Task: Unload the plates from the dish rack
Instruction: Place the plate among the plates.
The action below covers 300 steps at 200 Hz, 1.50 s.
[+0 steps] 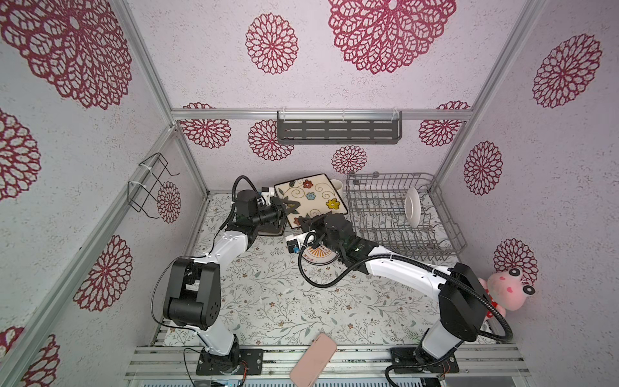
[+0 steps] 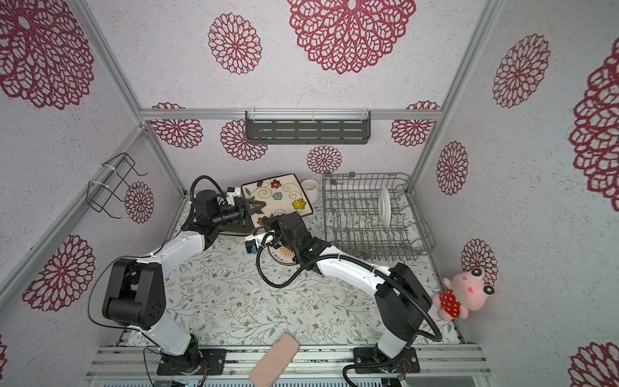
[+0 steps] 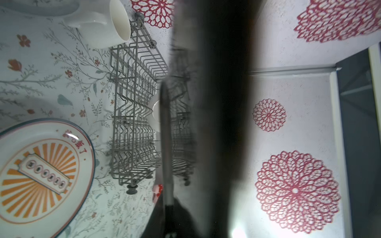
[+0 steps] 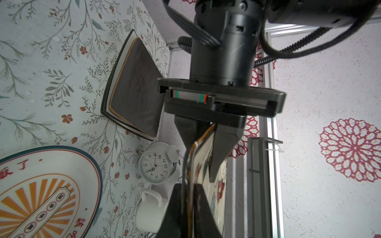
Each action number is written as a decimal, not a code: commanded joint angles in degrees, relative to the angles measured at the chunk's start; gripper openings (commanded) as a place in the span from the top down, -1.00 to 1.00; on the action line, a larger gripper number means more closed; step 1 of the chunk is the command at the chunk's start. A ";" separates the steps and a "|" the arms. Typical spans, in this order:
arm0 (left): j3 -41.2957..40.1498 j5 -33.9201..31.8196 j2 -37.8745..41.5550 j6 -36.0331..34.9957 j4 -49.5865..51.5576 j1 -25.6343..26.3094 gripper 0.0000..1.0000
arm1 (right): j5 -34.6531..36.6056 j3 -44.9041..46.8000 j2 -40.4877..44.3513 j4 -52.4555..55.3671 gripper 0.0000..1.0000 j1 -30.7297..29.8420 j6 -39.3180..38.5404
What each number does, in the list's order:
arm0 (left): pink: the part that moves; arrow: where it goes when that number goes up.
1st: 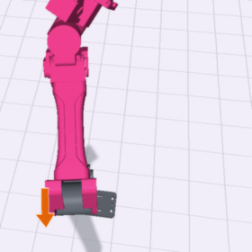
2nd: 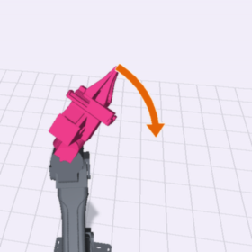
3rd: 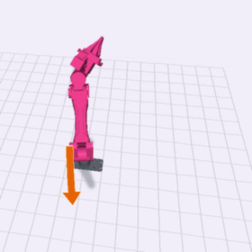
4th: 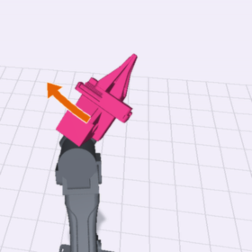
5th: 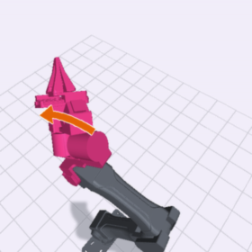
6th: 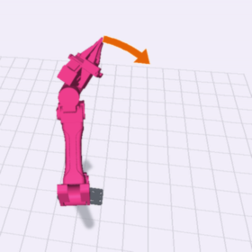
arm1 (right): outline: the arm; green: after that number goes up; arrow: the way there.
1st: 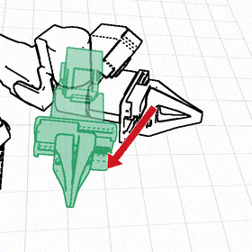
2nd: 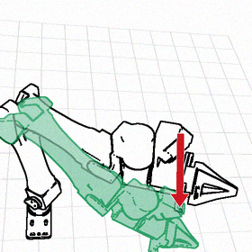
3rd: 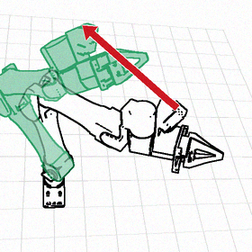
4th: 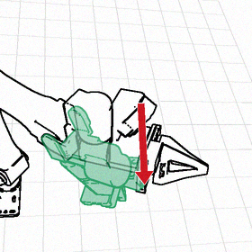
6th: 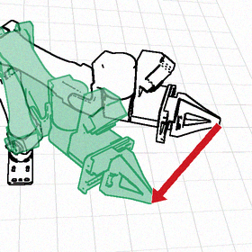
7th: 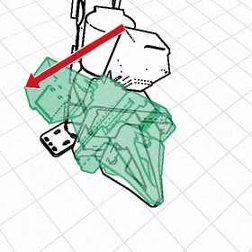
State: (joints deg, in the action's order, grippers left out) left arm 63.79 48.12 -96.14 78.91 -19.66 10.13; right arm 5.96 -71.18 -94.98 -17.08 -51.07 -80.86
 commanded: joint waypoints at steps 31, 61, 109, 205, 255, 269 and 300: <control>-0.49 -1.83 0.40 -5.15 -0.73 -0.27 1.00 | 1.47 -2.58 0.13 -18.01 0.96 -0.46 -2.23; -0.29 -6.14 2.23 -10.33 5.99 -1.63 1.00 | 4.59 -0.45 -1.60 -26.38 -0.44 -0.14 -1.86; -0.97 -8.42 3.22 -10.56 5.08 -4.19 1.00 | 10.13 4.34 0.06 -37.74 -0.98 0.53 5.28; -5.96 -15.09 7.25 -12.44 3.71 -9.57 1.00 | 12.07 11.26 23.14 -10.90 -0.98 9.38 53.77; -12.00 -22.12 8.40 -10.15 -5.47 -10.33 1.00 | 11.34 13.49 29.45 -5.50 -0.91 13.91 61.04; -14.03 -24.26 8.08 -7.98 -9.60 -10.32 1.00 | 11.27 14.00 30.07 -4.48 -0.89 14.48 61.61; -17.13 -28.65 8.39 -6.16 -15.11 -10.35 1.00 | 11.74 15.40 30.66 -4.08 -0.88 14.77 61.68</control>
State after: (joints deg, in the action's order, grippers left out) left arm 46.13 22.57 -92.29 70.37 -17.41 -0.27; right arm 16.84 -55.70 -66.50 -21.08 -36.60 -21.98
